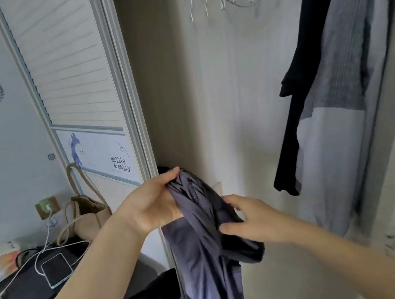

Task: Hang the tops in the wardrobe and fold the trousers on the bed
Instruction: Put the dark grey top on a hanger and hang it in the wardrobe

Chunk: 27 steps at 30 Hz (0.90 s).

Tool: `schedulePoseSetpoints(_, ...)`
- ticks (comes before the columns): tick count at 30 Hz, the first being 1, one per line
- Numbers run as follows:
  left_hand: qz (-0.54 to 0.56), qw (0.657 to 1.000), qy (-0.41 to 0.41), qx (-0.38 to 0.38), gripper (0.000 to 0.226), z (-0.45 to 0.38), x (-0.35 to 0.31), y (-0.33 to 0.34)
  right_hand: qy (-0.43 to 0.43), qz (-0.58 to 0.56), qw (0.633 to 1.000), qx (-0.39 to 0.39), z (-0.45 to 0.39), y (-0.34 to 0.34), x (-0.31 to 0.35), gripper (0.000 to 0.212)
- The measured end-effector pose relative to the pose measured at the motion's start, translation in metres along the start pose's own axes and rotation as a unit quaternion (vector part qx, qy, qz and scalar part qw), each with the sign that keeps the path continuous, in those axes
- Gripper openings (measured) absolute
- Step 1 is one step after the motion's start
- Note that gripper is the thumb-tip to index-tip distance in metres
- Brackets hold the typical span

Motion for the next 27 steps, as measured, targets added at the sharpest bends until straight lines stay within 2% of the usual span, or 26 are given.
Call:
schedulePoseSetpoints(2, -0.041, 0.999, -0.002, 0.014, 0.038, -0.013, -0.015, 0.007, 0.004, 0.054, 0.997, -0.050, -0.018, -0.004, 0.004, 0.014)
schedulePoseSetpoints(3, -0.063, 0.998, 0.000, 0.021, 0.038, -0.020, -0.025, 0.006, 0.019, 0.082, 0.993, -0.084, -0.027, -0.014, 0.000, 0.010)
schedulePoseSetpoints(4, -0.093, 0.995, 0.002, 0.029, 0.037, -0.024, -0.032, 0.005, 0.035, 0.107, 0.987, -0.117, -0.032, -0.026, -0.004, 0.016)
schedulePoseSetpoints(6, -0.209, 0.977, 0.023, 0.022, 0.037, -0.033, -0.049, -0.004, 0.055, 0.114, 0.973, -0.193, -0.039, -0.059, -0.011, 0.015)
schedulePoseSetpoints(8, -0.322, 0.945, 0.056, -0.025, 0.020, -0.045, -0.069, -0.018, 0.069, 0.122, 0.954, -0.266, -0.046, -0.095, -0.017, 0.016)
schedulePoseSetpoints(9, -0.340, 0.937, 0.064, -0.036, 0.010, -0.052, -0.076, -0.022, 0.072, 0.132, 0.946, -0.287, -0.051, -0.110, -0.019, 0.015)
schedulePoseSetpoints(10, -0.336, 0.939, 0.064, -0.027, 0.005, -0.056, -0.081, -0.022, 0.072, 0.147, 0.942, -0.292, -0.055, -0.118, -0.020, 0.014)
schedulePoseSetpoints(12, -0.282, 0.956, 0.081, -0.004, 0.014, -0.073, -0.095, -0.020, 0.076, 0.164, 0.943, -0.280, -0.068, -0.125, -0.020, 0.013)
schedulePoseSetpoints(14, -0.229, 0.965, 0.130, -0.020, 0.020, -0.088, -0.116, -0.020, 0.084, 0.155, 0.952, -0.250, -0.081, -0.125, -0.020, 0.019)
schedulePoseSetpoints(16, -0.184, 0.968, 0.166, -0.032, 0.022, -0.102, -0.134, -0.017, 0.091, 0.147, 0.957, -0.232, -0.094, -0.127, -0.019, 0.022)
schedulePoseSetpoints(18, -0.186, 0.960, 0.207, -0.037, 0.017, -0.113, -0.150, -0.013, 0.084, 0.131, 0.959, -0.235, -0.103, -0.136, -0.012, 0.013)
schedulePoseSetpoints(19, -0.207, 0.947, 0.242, -0.054, 0.013, -0.116, -0.158, -0.014, 0.079, 0.126, 0.959, -0.243, -0.106, -0.141, -0.006, 0.014)
schedulePoseSetpoints(21, -0.274, 0.894, 0.337, -0.113, 0.010, -0.117, -0.183, -0.012, 0.062, 0.149, 0.949, -0.271, -0.110, -0.163, 0.012, 0.028)
schedulePoseSetpoints(24, -0.318, 0.820, 0.451, -0.154, 0.013, -0.108, -0.210, 0.000, 0.009, 0.217, 0.905, -0.366, -0.103, -0.207, 0.056, 0.030)
schedulePoseSetpoints(25, -0.314, 0.810, 0.472, -0.150, 0.012, -0.108, -0.216, 0.006, -0.008, 0.239, 0.884, -0.401, -0.099, -0.224, 0.073, 0.028)
schedulePoseSetpoints(27, -0.289, 0.820, 0.473, -0.140, 0.017, -0.113, -0.226, 0.012, -0.031, 0.268, 0.846, -0.459, -0.089, -0.254, 0.102, 0.025)
Point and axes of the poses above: each hand's wrist, its own z-axis away from the middle knuckle, its own y-axis out of the palm, x = y × z, the point moved 8 cm from there along -z, towards the middle knuckle, and after that the axes turned 5 degrees about -y, right-handed, at the moved point
